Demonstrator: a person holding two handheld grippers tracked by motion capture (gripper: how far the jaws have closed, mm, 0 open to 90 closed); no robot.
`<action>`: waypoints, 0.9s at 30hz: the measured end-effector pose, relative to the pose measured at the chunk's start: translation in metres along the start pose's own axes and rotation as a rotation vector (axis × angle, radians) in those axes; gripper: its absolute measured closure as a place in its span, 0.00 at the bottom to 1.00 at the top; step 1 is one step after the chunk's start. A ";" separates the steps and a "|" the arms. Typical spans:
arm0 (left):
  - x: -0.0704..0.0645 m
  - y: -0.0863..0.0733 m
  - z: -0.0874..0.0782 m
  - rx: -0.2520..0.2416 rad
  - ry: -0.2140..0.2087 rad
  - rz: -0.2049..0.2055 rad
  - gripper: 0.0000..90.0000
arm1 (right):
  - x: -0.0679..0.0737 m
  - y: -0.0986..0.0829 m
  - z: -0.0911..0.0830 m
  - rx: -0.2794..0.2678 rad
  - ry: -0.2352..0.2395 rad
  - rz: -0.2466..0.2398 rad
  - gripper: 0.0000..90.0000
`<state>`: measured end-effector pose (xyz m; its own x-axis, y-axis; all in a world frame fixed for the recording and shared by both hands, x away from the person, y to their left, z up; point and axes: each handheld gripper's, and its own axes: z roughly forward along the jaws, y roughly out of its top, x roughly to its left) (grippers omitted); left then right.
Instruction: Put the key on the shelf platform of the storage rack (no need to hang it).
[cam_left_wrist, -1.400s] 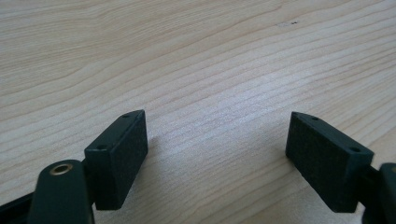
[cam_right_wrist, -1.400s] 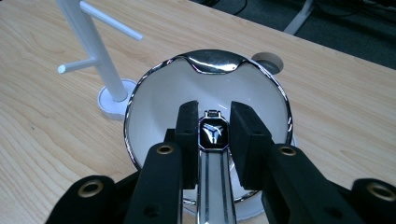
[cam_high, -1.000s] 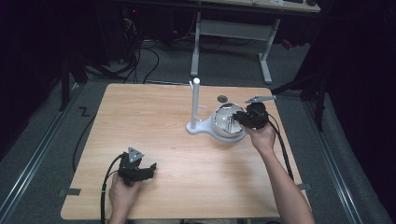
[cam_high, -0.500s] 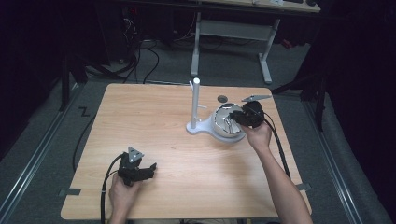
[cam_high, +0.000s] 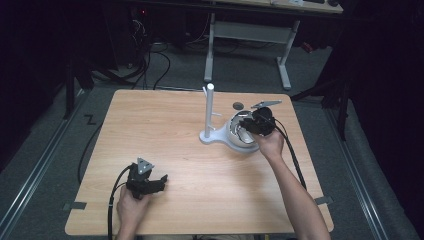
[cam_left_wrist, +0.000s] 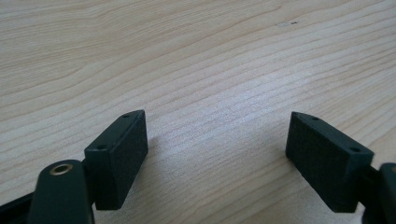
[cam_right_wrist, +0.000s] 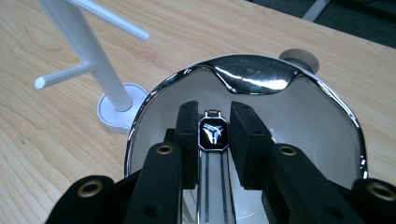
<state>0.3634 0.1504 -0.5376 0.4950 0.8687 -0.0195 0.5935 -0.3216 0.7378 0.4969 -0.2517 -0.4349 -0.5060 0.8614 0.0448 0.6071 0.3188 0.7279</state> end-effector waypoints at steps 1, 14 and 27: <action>0.000 0.000 0.000 0.000 0.000 0.000 0.24 | 0.000 0.000 0.001 0.007 -0.001 0.001 0.83; 0.000 0.000 0.000 0.000 0.000 0.000 0.24 | -0.001 -0.004 0.012 0.024 -0.017 0.018 0.82; 0.000 0.000 0.000 0.001 0.000 0.001 0.24 | -0.002 -0.009 -0.004 -0.031 -0.006 0.029 0.69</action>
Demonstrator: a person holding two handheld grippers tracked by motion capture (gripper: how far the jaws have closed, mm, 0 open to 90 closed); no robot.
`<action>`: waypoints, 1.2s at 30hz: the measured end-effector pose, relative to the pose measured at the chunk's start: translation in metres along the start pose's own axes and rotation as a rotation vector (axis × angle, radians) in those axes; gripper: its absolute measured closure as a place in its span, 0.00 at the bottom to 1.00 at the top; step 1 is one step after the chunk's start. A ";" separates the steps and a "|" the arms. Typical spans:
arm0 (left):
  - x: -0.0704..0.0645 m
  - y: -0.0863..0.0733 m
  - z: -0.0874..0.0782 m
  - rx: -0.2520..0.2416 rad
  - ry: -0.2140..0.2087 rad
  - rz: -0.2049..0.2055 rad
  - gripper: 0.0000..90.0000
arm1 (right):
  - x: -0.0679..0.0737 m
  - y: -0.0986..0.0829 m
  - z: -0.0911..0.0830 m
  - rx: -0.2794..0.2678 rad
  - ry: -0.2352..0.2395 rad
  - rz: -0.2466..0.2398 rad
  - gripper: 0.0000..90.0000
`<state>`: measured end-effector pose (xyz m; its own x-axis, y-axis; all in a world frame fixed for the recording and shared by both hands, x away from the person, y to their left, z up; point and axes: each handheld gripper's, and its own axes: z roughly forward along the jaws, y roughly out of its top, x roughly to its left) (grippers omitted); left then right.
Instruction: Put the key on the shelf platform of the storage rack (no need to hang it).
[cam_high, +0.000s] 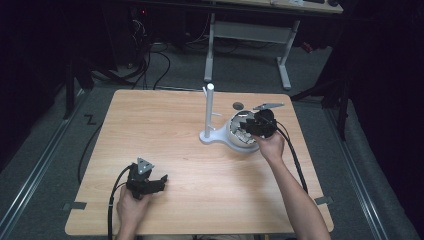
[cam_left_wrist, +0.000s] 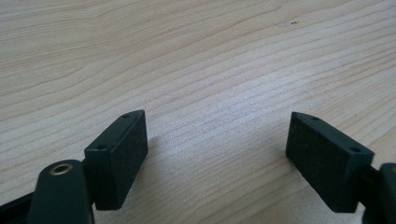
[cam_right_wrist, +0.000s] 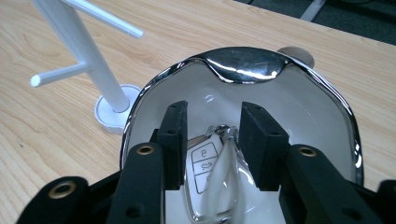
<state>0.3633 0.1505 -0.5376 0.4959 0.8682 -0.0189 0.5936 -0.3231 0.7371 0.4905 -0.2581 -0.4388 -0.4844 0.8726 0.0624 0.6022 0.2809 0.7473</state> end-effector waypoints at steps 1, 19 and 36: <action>0.000 0.000 0.000 -0.001 0.000 -0.001 0.24 | -0.002 -0.003 -0.004 0.001 -0.006 0.004 0.68; 0.000 0.000 0.000 -0.001 0.000 -0.001 0.24 | -0.009 -0.024 -0.046 -0.063 0.034 0.053 0.64; 0.000 0.000 0.000 0.000 0.000 0.000 0.24 | -0.007 -0.037 -0.071 -0.075 0.027 0.051 0.63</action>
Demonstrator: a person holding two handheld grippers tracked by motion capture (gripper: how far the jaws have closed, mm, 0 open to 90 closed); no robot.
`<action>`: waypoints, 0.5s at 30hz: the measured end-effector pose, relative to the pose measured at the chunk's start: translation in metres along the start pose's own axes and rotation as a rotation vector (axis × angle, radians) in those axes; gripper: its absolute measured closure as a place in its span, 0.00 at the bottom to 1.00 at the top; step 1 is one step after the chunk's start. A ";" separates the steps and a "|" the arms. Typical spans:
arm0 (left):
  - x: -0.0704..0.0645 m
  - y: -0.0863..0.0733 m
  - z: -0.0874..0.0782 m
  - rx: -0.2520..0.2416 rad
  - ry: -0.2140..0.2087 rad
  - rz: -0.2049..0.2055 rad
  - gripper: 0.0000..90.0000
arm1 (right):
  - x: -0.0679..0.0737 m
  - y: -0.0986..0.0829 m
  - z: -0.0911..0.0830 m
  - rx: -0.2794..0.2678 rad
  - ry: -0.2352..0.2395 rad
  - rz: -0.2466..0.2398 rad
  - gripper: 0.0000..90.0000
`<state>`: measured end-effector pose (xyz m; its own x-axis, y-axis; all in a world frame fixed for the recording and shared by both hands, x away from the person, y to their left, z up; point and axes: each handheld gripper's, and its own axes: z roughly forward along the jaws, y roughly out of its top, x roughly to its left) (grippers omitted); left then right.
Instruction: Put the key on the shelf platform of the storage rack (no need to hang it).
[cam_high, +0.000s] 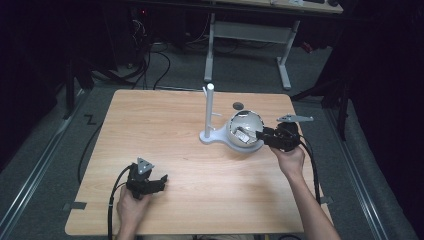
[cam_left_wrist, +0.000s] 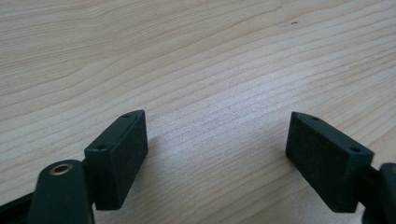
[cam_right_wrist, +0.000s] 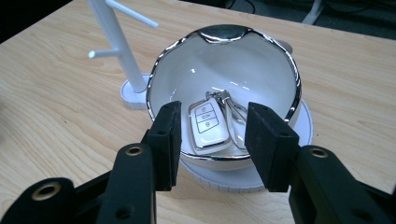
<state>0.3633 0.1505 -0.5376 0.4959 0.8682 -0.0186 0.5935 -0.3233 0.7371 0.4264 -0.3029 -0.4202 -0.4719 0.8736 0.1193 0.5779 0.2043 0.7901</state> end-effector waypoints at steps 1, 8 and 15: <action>0.000 0.000 0.000 0.000 0.000 0.000 0.24 | 0.001 0.000 -0.002 -0.002 0.001 -0.003 0.62; 0.000 0.000 0.000 0.000 0.000 0.000 0.24 | 0.003 -0.012 -0.012 -0.003 -0.004 -0.007 0.61; 0.000 0.000 0.000 -0.001 0.001 -0.001 0.23 | -0.001 -0.021 -0.024 -0.020 0.004 0.013 0.61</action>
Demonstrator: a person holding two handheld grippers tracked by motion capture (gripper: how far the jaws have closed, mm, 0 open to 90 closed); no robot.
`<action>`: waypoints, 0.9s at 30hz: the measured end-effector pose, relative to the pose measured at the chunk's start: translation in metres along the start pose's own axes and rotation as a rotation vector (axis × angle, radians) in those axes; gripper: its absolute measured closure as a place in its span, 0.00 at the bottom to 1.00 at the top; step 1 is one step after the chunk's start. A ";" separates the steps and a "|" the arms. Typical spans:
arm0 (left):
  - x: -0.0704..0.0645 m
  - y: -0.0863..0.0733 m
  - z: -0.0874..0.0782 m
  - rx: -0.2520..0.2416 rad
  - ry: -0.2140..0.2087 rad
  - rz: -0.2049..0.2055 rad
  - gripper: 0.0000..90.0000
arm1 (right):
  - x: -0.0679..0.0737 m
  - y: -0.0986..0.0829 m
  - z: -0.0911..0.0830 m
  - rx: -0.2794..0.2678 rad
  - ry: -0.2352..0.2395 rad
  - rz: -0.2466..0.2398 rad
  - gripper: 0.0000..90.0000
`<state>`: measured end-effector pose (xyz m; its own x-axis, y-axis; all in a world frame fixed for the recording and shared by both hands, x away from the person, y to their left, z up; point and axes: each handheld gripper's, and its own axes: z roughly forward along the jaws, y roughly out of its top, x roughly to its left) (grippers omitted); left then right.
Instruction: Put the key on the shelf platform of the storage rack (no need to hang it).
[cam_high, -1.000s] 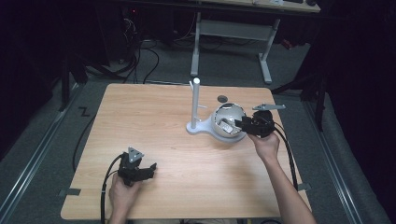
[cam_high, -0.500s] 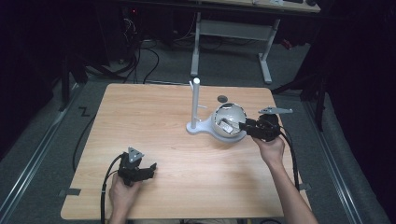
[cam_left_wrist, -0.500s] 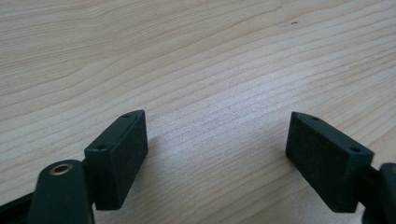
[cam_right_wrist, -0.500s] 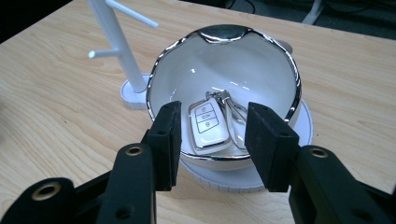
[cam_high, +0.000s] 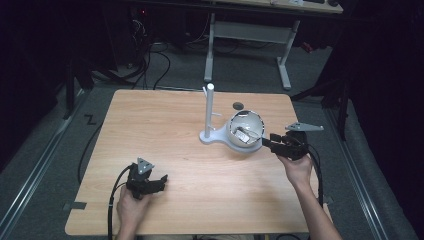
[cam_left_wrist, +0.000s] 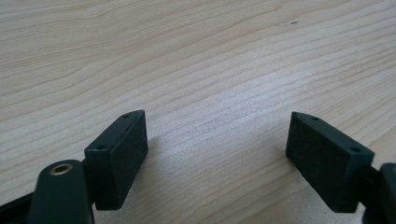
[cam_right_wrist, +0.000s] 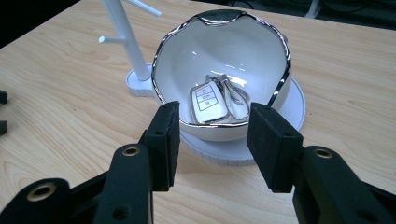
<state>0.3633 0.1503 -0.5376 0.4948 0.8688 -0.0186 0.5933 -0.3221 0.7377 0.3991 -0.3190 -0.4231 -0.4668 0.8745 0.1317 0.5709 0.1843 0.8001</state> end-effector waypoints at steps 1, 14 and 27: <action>0.000 0.000 0.000 0.000 0.000 0.000 0.23 | 0.000 0.000 -0.002 0.001 -0.001 0.000 0.61; 0.000 0.000 0.000 0.000 0.001 0.001 0.23 | 0.002 -0.012 -0.018 -0.015 -0.005 0.012 0.60; 0.000 0.000 0.000 0.001 -0.003 0.005 0.23 | 0.005 -0.027 -0.038 -0.052 -0.010 0.021 0.60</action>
<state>0.3632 0.1500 -0.5376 0.4995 0.8661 -0.0169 0.5916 -0.3269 0.7370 0.3556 -0.3370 -0.4217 -0.4484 0.8823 0.1435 0.5447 0.1424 0.8264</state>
